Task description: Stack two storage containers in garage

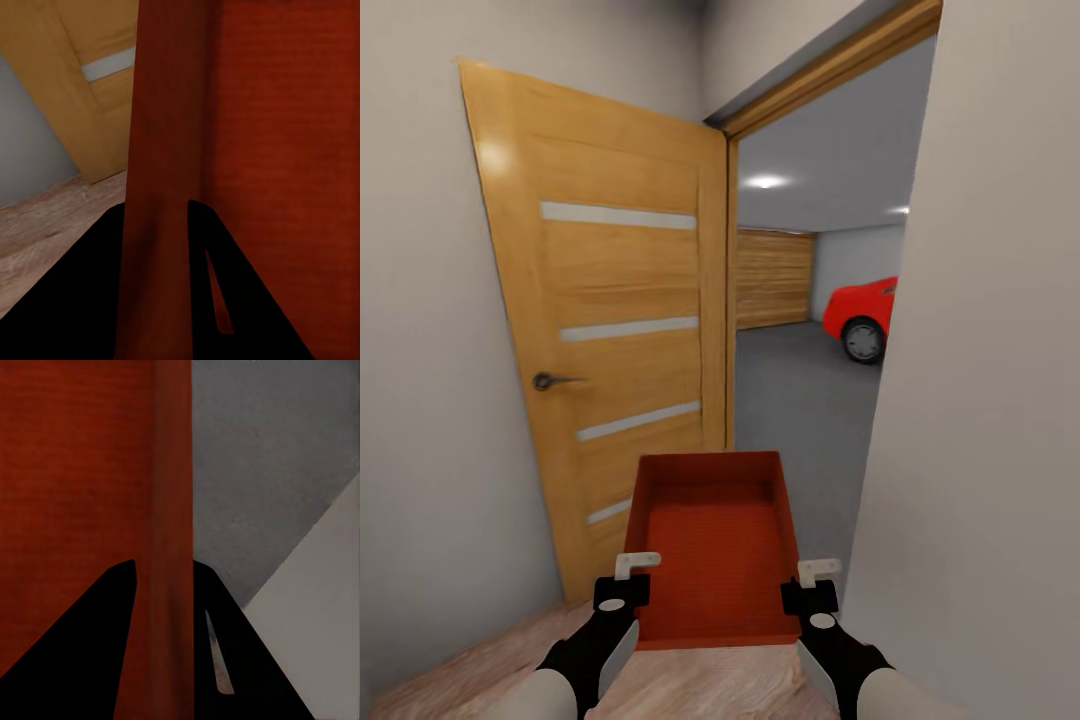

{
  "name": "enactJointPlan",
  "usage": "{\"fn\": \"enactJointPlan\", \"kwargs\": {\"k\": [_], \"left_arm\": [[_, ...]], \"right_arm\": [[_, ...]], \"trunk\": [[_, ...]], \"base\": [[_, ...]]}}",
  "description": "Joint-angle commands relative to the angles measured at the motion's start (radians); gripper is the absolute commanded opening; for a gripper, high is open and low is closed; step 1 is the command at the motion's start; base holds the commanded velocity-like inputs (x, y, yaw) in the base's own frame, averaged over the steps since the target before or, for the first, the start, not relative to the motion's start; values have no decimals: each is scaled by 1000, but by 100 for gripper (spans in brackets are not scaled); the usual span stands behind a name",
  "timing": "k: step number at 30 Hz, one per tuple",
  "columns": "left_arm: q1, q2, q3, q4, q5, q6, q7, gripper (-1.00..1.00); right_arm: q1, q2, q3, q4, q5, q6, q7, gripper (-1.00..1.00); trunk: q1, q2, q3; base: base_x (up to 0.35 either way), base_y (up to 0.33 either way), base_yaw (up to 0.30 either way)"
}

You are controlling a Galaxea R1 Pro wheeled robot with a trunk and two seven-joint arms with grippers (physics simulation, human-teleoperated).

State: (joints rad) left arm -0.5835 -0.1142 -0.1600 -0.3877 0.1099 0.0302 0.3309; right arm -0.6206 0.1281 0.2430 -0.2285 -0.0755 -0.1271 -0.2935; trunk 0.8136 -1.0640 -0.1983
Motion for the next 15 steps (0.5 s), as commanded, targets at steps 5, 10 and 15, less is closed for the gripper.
{"fn": "enactJointPlan", "kwargs": {"k": [5, 10, 15], "left_arm": [[-1, 12, 8, -5, -10, -62, 8, -100], [-1, 12, 9, -5, -10, -62, 8, -100], [-1, 12, 9, -5, -10, -62, 7, -100]], "right_arm": [[-1, 0, -5, 2, -17, -1, 5, -100], [-1, 0, -5, 3, -17, 0, 5, -100], [-1, 0, -5, 3, -17, 0, 5, -100]], "trunk": [[1, -1, -1], [1, -1, -1], [1, -1, -1]], "base": [[246, 219, -248], [246, 219, -279], [246, 219, -283]]}}
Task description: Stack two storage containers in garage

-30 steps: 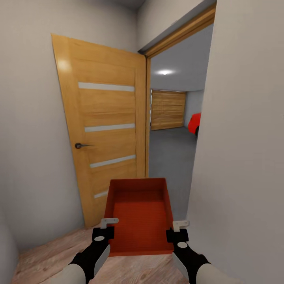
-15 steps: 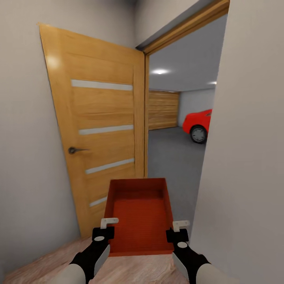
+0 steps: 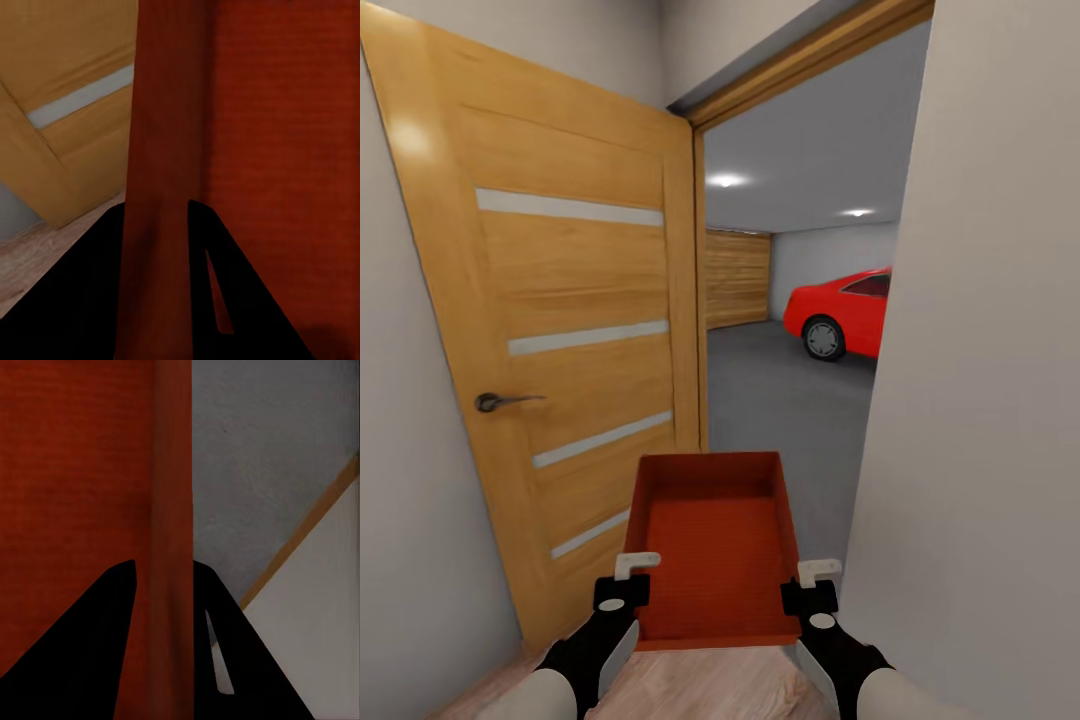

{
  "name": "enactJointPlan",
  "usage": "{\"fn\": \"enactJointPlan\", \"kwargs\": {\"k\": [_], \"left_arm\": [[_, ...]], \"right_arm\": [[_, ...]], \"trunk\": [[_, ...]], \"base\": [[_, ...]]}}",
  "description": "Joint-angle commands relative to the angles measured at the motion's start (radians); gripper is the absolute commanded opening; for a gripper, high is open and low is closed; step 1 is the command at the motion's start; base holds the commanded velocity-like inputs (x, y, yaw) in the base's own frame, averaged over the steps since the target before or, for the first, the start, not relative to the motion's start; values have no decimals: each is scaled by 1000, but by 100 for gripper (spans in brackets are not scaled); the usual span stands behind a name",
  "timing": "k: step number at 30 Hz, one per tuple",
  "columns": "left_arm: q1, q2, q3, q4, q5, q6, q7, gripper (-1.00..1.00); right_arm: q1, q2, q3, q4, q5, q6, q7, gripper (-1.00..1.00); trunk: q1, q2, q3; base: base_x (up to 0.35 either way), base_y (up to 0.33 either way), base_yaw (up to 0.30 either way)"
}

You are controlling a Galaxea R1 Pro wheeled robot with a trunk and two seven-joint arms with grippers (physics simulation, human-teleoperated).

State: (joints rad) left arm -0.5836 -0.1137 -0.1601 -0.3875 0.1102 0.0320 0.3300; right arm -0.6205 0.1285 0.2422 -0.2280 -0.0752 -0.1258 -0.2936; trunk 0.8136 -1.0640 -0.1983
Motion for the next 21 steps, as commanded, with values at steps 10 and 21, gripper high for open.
{"fn": "enactJointPlan", "kwargs": {"k": [10, 21], "left_arm": [[-1, 11, 8, -6, -10, -64, 8, -100], [-1, 11, 8, -7, -10, -63, 7, -100]], "right_arm": [[-1, 0, -4, 2, -19, 0, 5, -100], [-1, 0, -4, 2, -18, -1, 5, -100]], "trunk": [[1, -1, -1], [1, -1, -1]], "base": [[246, 220, -201], [246, 229, -262]]}}
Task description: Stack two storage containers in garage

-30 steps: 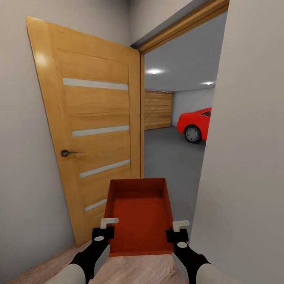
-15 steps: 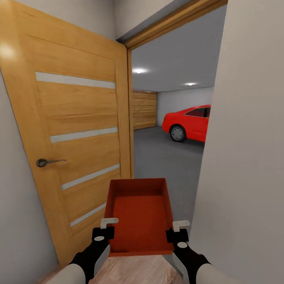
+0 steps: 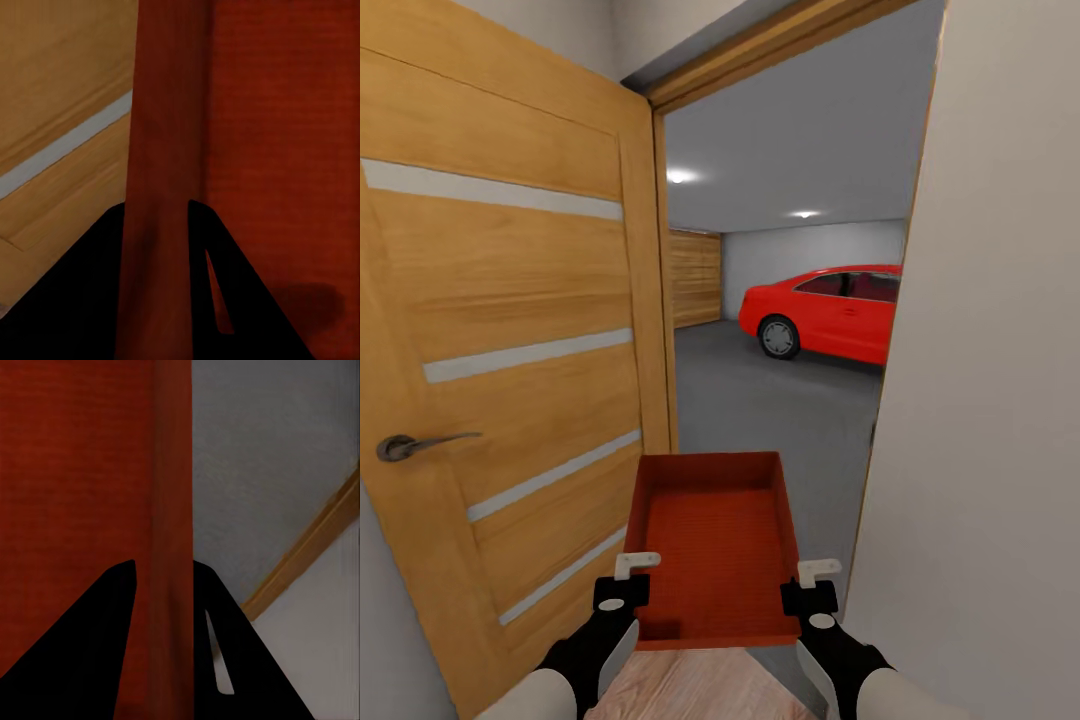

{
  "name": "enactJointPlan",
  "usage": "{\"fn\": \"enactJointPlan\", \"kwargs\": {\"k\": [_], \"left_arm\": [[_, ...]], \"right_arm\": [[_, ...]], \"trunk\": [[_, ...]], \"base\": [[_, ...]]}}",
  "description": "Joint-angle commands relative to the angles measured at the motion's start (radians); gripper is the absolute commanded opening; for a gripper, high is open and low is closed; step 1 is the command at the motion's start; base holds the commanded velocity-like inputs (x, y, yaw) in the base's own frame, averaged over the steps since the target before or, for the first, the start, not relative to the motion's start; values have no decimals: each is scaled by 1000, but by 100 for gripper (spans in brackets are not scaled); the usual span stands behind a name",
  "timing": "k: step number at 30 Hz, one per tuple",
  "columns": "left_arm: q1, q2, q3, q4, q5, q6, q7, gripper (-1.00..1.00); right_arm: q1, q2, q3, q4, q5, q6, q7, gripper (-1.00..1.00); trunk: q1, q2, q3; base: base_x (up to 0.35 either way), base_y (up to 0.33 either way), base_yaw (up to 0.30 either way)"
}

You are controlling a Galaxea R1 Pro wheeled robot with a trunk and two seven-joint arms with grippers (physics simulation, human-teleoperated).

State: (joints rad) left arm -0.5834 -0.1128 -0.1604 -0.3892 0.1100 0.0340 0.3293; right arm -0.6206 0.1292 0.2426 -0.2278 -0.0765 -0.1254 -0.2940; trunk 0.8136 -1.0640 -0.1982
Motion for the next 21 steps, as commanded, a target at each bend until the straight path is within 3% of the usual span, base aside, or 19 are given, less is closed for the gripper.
{"fn": "enactJointPlan", "kwargs": {"k": [1, 12, 21], "left_arm": [[-1, 10, 9, -5, -10, -65, 8, -100], [-1, 10, 9, -5, -10, -65, 8, -100], [-1, 10, 9, -5, -10, -65, 8, -100]], "right_arm": [[-1, 0, -5, 2, -17, -2, 6, -100], [-1, 0, -5, 2, -17, -2, 6, -100], [-1, 0, -5, 2, -17, -2, 6, -100]], "trunk": [[1, -1, -1], [1, -1, -1], [1, -1, -1]], "base": [[246, 237, -90], [245, 238, -26], [245, 238, -262]]}}
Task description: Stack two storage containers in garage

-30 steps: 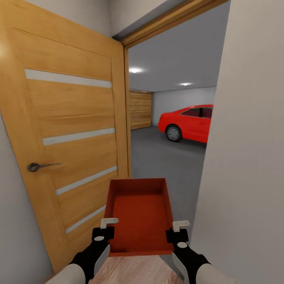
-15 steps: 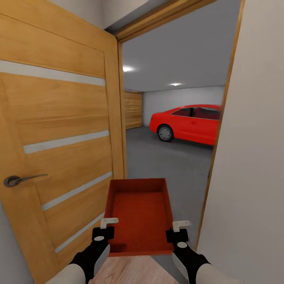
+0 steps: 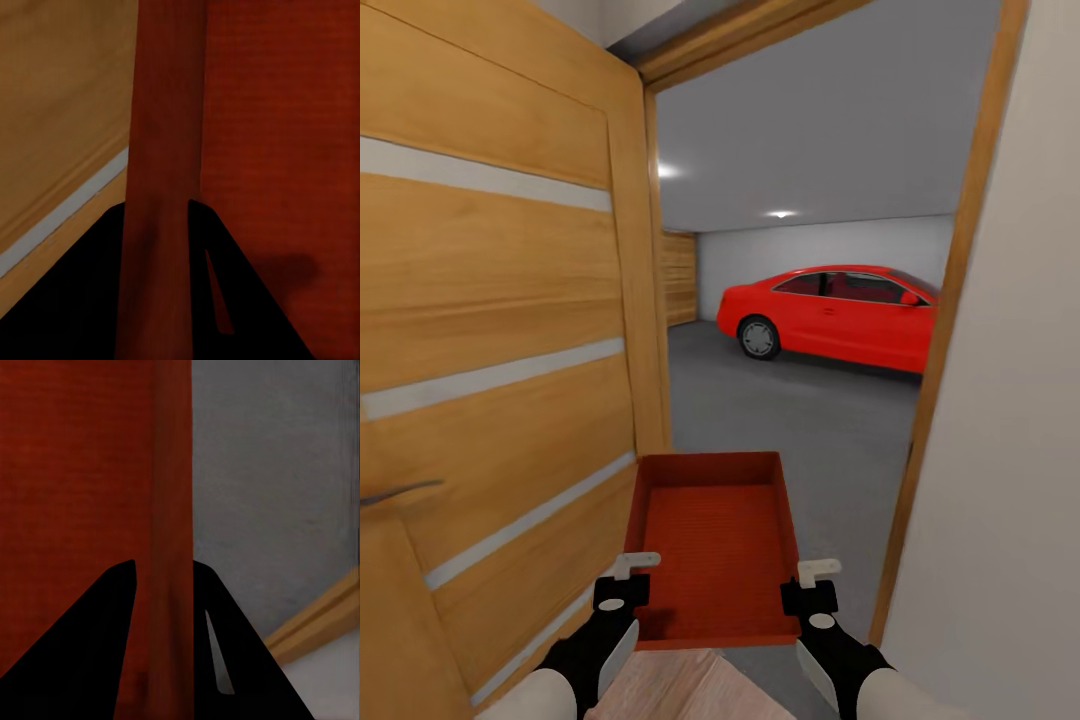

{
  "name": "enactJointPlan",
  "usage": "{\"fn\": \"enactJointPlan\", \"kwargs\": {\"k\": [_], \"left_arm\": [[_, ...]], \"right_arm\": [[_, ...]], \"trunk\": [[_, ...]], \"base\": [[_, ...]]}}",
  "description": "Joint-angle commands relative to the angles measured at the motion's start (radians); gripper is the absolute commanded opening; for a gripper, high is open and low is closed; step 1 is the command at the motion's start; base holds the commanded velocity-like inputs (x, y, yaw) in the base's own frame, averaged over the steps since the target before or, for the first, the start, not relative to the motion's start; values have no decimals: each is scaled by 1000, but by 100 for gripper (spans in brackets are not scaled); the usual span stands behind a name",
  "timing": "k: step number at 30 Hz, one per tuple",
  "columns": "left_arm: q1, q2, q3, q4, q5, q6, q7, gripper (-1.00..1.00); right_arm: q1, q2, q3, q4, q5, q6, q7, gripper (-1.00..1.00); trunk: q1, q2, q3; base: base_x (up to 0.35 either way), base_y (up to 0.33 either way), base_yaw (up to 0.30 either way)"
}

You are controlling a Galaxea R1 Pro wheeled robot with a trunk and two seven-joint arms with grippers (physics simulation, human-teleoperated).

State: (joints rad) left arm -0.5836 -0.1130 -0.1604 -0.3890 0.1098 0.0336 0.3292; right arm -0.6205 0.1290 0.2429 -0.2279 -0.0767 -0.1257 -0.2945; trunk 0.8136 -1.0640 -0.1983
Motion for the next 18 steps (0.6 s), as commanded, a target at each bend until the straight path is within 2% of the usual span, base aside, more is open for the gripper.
{"fn": "enactJointPlan", "kwargs": {"k": [1, 18], "left_arm": [[-1, 10, 9, -5, -10, -64, 8, -100], [-1, 10, 9, -5, -10, -64, 8, -100]], "right_arm": [[-1, 0, -5, 2, -17, -2, 6, -100], [-1, 0, -5, 2, -17, -2, 6, -100]], "trunk": [[1, -1, -1], [1, -1, -1]], "base": [[245, 238, -287], [245, 238, -287]]}}
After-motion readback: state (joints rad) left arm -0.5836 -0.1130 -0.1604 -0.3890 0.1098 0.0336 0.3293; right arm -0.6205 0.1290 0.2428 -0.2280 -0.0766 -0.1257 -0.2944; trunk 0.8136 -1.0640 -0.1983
